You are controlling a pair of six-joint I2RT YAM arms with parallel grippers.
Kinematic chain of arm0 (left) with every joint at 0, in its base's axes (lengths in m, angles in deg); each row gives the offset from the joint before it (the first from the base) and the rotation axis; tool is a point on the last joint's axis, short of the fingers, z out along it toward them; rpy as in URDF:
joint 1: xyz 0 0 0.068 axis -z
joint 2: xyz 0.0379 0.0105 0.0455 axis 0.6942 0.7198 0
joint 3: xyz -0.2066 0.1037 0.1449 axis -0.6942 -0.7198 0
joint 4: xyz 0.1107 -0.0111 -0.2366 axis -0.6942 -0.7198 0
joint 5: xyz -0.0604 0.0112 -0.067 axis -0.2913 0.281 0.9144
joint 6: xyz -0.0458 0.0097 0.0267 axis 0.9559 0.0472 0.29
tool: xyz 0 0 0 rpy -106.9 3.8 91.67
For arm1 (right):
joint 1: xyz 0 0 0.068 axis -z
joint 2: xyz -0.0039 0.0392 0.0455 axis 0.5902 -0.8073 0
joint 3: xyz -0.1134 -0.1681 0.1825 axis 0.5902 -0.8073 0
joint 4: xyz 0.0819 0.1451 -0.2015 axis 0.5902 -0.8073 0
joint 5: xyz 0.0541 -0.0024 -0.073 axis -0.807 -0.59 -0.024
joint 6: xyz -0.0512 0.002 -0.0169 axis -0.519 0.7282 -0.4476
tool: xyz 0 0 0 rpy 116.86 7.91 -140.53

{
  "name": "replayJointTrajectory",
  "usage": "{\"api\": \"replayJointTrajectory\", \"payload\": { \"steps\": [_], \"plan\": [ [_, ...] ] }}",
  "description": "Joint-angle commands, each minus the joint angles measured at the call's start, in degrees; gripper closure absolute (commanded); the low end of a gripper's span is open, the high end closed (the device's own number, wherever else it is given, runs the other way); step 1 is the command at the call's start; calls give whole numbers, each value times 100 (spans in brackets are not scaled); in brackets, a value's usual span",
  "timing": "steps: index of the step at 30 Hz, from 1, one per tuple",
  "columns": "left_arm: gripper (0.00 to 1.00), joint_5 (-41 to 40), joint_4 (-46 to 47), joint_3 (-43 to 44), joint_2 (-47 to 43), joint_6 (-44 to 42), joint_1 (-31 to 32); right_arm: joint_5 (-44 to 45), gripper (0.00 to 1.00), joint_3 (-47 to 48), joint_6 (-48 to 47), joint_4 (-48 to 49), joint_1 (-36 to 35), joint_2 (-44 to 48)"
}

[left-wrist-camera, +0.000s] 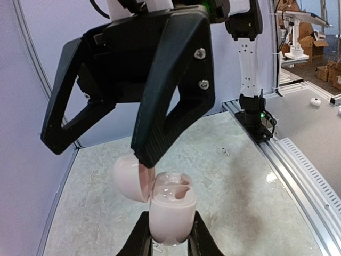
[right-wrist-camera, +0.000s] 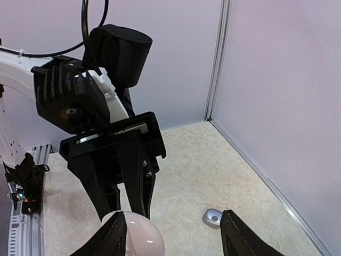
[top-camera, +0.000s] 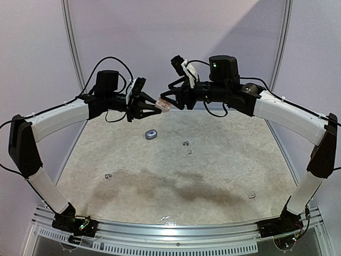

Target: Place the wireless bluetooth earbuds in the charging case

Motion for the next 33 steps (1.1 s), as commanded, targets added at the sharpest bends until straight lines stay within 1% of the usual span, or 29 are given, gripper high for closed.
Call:
{"api": "replayJointTrajectory", "payload": {
  "steps": [1, 5, 7, 9, 12, 13, 15, 16, 19, 20, 22, 24, 26, 27, 29, 31, 33],
  "plan": [
    [100, 114, 813, -287, -200, 1020, 60, -487, 35, 125, 252, 240, 159, 103],
    [100, 24, 1398, -430, -234, 1635, 62, -880, 30, 143, 553, 652, 213, 276],
    [100, -62, 1676, -509, -241, 1875, 56, -887, 28, 113, 944, 766, 321, 374],
    [100, -285, 2134, -634, -264, 2249, 45, -565, 24, 53, 1340, 592, 501, 534],
    [100, -692, 2935, -897, -330, 2875, 18, 550, 13, -275, 2132, -121, 923, 951],
    [100, -859, 3137, -985, -356, 3026, 16, 918, 10, -513, 2609, -294, 1127, 1155],
    [100, -1006, 3490, -1148, -379, 3217, 8, 1417, 2, -1419, 3389, -305, 1595, 1696],
    [100, -1039, 3619, -1219, -378, 3289, 7, 1594, 1, -1968, 3966, -118, 1810, 1939],
    [100, -1085, 3889, -1336, -375, 3426, 7, 2245, 1, -3474, 4918, 323, 2256, 2983],
    [100, -1101, 3937, -1357, -375, 3451, 10, 2547, 1, -3719, 5008, 59, 2275, 3288],
    [100, -1164, 4002, -1393, -375, 3505, -9, 2971, 1, -3720, 5015, -1171, 2276, 3619],
    [100, -1281, 4105, -1447, -370, 3538, -27, 3252, 7, -3584, 5186, -2514, 2283, 3639],
    [100, -1411, 4306, -1535, -375, 3539, -44, 3453, 17, -3530, 5498, -3778, 2278, 3432],
    [100, -1475, 4416, -1584, -385, 3547, -48, 3522, 23, -3547, 5745, -4382, 2275, 3258],
    [100, -1527, 4575, -1653, -398, 3602, -62, 3503, 28, -3678, 6076, -5295, 2275, 2780],
    [100, -1520, 4649, -1715, -416, 3645, -94, 3225, 30, -3877, 6273, -5693, 2275, 2311],
    [100, -1497, 4707, -1772, -443, 3668, -133, 2895, 37, -4109, 6362, -5690, 2262, 1855]
  ]
}}
